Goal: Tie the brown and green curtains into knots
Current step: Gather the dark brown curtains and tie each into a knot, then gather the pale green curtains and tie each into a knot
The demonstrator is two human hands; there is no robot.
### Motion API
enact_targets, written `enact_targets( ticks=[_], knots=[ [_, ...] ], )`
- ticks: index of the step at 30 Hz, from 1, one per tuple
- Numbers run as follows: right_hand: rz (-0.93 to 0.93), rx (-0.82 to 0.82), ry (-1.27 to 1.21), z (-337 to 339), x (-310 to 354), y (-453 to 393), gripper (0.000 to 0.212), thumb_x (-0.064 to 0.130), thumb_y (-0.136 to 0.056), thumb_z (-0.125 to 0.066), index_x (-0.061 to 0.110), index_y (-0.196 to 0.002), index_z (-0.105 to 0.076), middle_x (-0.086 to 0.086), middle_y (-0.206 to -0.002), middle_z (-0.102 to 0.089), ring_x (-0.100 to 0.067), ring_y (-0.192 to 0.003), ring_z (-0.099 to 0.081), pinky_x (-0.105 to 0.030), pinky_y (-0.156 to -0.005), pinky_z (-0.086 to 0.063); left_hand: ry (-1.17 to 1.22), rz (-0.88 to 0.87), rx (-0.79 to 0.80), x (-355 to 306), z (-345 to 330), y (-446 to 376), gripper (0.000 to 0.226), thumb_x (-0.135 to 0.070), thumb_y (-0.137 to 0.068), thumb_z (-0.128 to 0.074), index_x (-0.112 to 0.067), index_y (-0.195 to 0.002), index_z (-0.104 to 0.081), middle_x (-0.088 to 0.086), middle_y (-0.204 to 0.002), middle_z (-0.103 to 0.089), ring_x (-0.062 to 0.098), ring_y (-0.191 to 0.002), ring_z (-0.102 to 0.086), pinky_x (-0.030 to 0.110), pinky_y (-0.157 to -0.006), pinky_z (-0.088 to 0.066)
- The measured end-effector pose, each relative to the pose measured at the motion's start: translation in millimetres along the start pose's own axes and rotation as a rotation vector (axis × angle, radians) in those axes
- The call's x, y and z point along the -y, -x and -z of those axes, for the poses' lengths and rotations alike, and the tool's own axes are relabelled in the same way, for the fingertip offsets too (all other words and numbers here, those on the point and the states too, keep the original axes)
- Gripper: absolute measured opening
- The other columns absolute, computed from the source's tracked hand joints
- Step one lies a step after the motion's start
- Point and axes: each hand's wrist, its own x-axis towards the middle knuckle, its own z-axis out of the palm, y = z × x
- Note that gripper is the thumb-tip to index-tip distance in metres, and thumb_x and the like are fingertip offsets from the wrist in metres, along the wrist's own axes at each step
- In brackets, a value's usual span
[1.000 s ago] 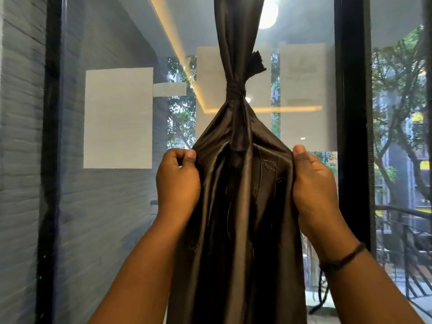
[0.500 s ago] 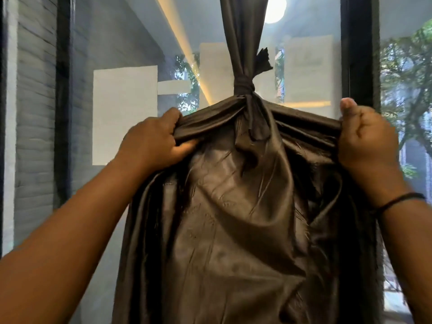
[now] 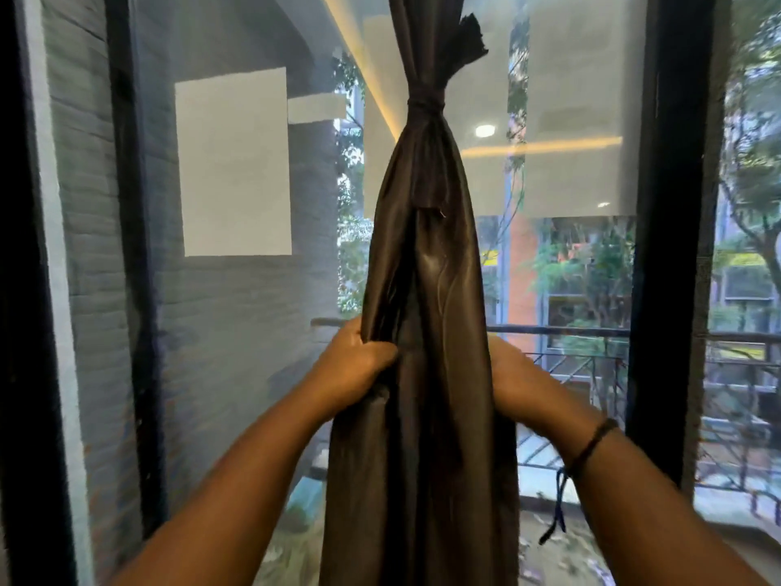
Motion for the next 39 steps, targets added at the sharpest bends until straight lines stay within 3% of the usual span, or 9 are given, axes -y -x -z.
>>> enact_targets(
  ticks=[3, 6, 11, 17, 22, 26, 30, 34, 39],
  knots=[
    [-0.17, -0.353, 0.296, 39, -20, 2, 0.013, 0.018, -0.078, -0.05, 0.014, -0.087, -0.059, -0.017, -0.086, -0.061, -0.035, -0.09, -0.063, -0.034, -0.069, -0.044, -0.288, -0.123, -0.372, 5, 38, -2, 0.024, -0.02, -0.058, -0.04, -0.015, -0.075, -0.057, 0.003, -0.063, -0.056, 0.022, -0.06, -0.052, 0.028, -0.053, -0.04],
    [-0.172, -0.585, 0.389, 70, -30, 5, 0.009, 0.013, -0.079, -0.049, 0.017, -0.087, -0.052, -0.022, -0.1, -0.062, -0.042, -0.092, -0.059, -0.035, -0.068, -0.036, -0.425, -0.18, -0.456, -6, 61, 2, 0.023, -0.019, -0.061, -0.037, -0.024, -0.076, -0.052, -0.002, -0.069, -0.054, 0.019, -0.063, -0.05, 0.029, -0.058, -0.036],
    [-0.114, -0.196, 0.283, 24, -42, 1, 0.013, 0.022, -0.076, -0.051, 0.016, -0.088, -0.052, -0.018, -0.095, -0.062, -0.033, -0.088, -0.06, -0.032, -0.069, -0.042, -0.4, -0.036, -0.218, 20, 18, 14, 0.044, -0.026, -0.06, -0.049, -0.023, -0.103, -0.056, 0.004, -0.095, -0.063, 0.022, -0.086, -0.06, 0.031, -0.072, -0.047],
    [-0.06, 0.255, 0.313, -60, -98, 46, 0.037, 0.036, -0.079, -0.039, 0.011, -0.097, -0.059, -0.017, -0.105, -0.063, -0.034, -0.102, -0.061, -0.034, -0.077, -0.047, -0.268, 0.278, -0.01, 86, -29, 83, 0.039, -0.038, -0.063, -0.067, -0.033, -0.1, -0.057, -0.005, -0.096, -0.063, 0.015, -0.09, -0.062, 0.024, -0.073, -0.047],
    [-0.074, 0.233, 0.264, -89, -110, 97, 0.025, 0.041, -0.087, -0.038, 0.023, -0.097, -0.052, -0.007, -0.103, -0.066, -0.029, -0.097, -0.063, -0.033, -0.076, -0.049, -0.357, 0.337, -0.018, 116, -54, 134, 0.053, -0.037, -0.079, -0.073, -0.024, -0.125, -0.05, -0.01, -0.114, -0.059, 0.008, -0.103, -0.058, 0.017, -0.079, -0.044],
    [-0.122, 0.191, 0.366, -93, -115, 138, 0.033, 0.047, -0.088, -0.042, 0.02, -0.105, -0.052, -0.007, -0.105, -0.066, -0.028, -0.096, -0.064, -0.032, -0.073, -0.047, -0.237, 0.146, -0.263, 101, -80, 165, 0.07, -0.037, -0.08, -0.071, -0.026, -0.136, -0.03, -0.008, -0.121, -0.056, 0.008, -0.108, -0.059, 0.02, -0.086, -0.047],
    [-0.167, 0.134, 0.419, -83, -110, 190, 0.041, 0.051, -0.087, -0.046, 0.021, -0.115, -0.048, -0.004, -0.114, -0.062, -0.026, -0.106, -0.058, -0.033, -0.078, -0.046, -0.213, -0.122, -0.472, 61, -105, 198, 0.07, -0.044, -0.084, -0.057, -0.021, -0.144, -0.028, -0.005, -0.14, -0.043, 0.009, -0.128, -0.045, 0.031, -0.106, -0.04],
    [-0.219, 0.076, 0.524, -78, -100, 255, 0.048, 0.06, -0.085, -0.043, 0.025, -0.119, -0.044, -0.002, -0.117, -0.057, -0.025, -0.108, -0.054, -0.036, -0.081, -0.046, -0.437, -0.317, -0.316, 27, -132, 249, 0.068, -0.041, -0.088, -0.053, -0.023, -0.146, -0.024, -0.002, -0.151, -0.034, 0.012, -0.138, -0.033, 0.026, -0.112, -0.027],
    [-0.222, 0.139, 0.713, -70, -87, 331, 0.057, 0.054, -0.086, -0.044, 0.021, -0.132, -0.036, -0.006, -0.127, -0.049, -0.028, -0.118, -0.046, -0.04, -0.089, -0.041, -0.558, -0.281, -0.076, 6, -166, 302, 0.068, -0.034, -0.086, -0.055, -0.021, -0.147, -0.029, -0.007, -0.153, -0.027, 0.011, -0.141, -0.027, 0.031, -0.111, -0.026]
  ],
)
